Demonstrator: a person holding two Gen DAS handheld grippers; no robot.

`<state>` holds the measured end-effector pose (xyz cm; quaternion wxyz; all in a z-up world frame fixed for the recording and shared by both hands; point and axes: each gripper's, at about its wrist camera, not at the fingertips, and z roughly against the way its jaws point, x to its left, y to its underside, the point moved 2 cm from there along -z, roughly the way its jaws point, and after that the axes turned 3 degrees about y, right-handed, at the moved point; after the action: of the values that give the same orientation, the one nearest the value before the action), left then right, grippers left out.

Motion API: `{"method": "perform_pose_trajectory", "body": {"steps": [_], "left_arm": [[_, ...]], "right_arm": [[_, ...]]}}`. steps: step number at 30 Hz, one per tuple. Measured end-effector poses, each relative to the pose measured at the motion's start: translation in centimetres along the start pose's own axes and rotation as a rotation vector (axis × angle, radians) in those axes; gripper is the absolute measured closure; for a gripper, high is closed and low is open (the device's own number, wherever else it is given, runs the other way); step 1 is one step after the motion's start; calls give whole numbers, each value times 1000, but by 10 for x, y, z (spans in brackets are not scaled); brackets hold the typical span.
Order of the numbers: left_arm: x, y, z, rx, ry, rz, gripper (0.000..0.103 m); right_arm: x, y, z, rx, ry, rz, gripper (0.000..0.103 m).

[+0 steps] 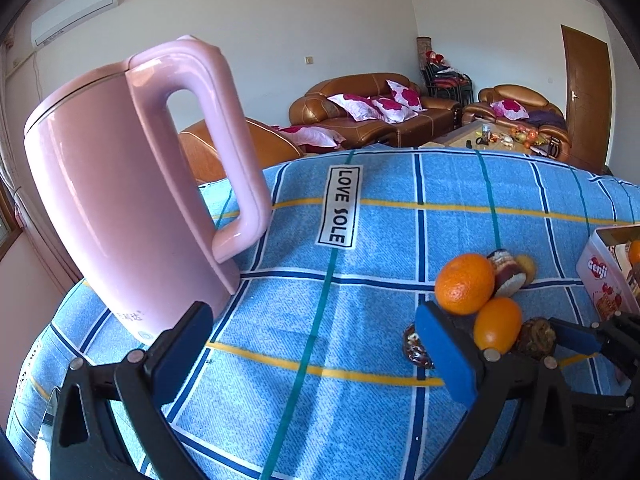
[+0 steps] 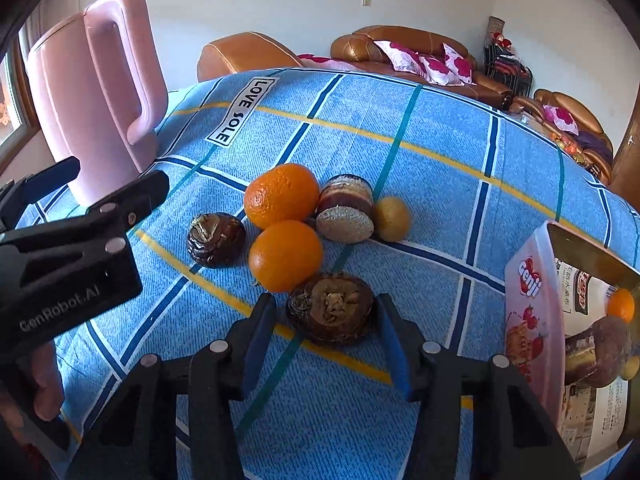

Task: Organize fruits
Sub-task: 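Grasp the round chocolate pastry with the right tool and lift it, then carry the chocolate pastry toward the pink tin with the right tool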

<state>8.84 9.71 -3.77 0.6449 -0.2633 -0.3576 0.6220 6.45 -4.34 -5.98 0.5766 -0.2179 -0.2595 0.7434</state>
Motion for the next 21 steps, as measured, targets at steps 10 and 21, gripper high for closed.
{"method": "perform_pose_trajectory", "body": {"steps": [10,21], "left_arm": [[-32,6,0,22,86,-141,1],[-55,8,-26,171,200,-175,44]], "right_arm": [[-15,21,65,-239,15,-89,58],[-29,20,64,-245,-31,-158,58]]}}
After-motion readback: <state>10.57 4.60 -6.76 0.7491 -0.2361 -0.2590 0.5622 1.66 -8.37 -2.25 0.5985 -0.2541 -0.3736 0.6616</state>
